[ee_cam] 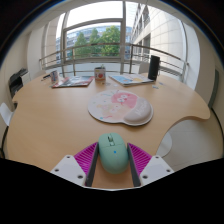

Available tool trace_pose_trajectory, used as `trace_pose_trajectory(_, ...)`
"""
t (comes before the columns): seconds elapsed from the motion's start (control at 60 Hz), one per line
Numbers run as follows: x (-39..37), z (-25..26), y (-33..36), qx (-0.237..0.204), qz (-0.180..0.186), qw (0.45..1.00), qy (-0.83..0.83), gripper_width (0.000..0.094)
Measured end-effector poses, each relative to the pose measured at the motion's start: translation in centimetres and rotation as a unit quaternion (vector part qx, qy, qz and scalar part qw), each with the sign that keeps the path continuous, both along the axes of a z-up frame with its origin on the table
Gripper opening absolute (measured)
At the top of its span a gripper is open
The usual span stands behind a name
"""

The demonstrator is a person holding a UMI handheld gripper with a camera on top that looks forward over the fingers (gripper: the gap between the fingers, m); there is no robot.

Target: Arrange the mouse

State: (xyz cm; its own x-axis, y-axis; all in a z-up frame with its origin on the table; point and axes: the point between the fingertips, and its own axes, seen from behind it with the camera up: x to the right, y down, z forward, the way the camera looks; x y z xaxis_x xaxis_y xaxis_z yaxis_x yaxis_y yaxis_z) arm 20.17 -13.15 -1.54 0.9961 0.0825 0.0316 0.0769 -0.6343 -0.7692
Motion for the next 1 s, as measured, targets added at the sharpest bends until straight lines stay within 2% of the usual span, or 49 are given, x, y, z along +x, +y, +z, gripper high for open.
trace_pose_trajectory(0.05, -0.2, 0.1, 0.0, 0.003, 0.006, 1.000, -0.010, 0.0499)
trace_pose_trajectory(0.15, -0.2, 0.0, -0.1, -0.006, -0.009, 1.000, -0.016, 0.0431)
trace_pose_trajectory(0.267, -0.3, 1.2, -1.1, -0.016, -0.027, 0.999, -0.022, 0.0410)
trace_pose_trajectory(0.417, 0.0, 9.5, 0.2, 0.043, -0.065, 0.997, -0.025, 0.0409)
trace_pose_trajectory(0.583, 0.6, 20.6, 7.0, 0.135, -0.090, 0.987, -0.018, 0.0408)
trace_pose_trajectory(0.667, 1.5, 22.8, 10.8, 0.158, -0.095, 0.983, -0.010, 0.0407)
trace_pose_trajectory(0.783, 1.6, 20.2, 16.6, 0.143, -0.099, 0.985, 0.006, 0.0408)
trace_pose_trajectory(0.867, 1.7, 15.2, 19.4, 0.100, -0.099, 0.990, 0.019, 0.0408)
trace_pose_trajectory(0.883, 1.1, 12.7, 19.5, 0.094, -0.101, 0.990, 0.021, 0.0408)
trace_pose_trajectory(1.0, 1.9, 6.8, 21.0, 0.032, -0.112, 0.993, 0.023, 0.0410)
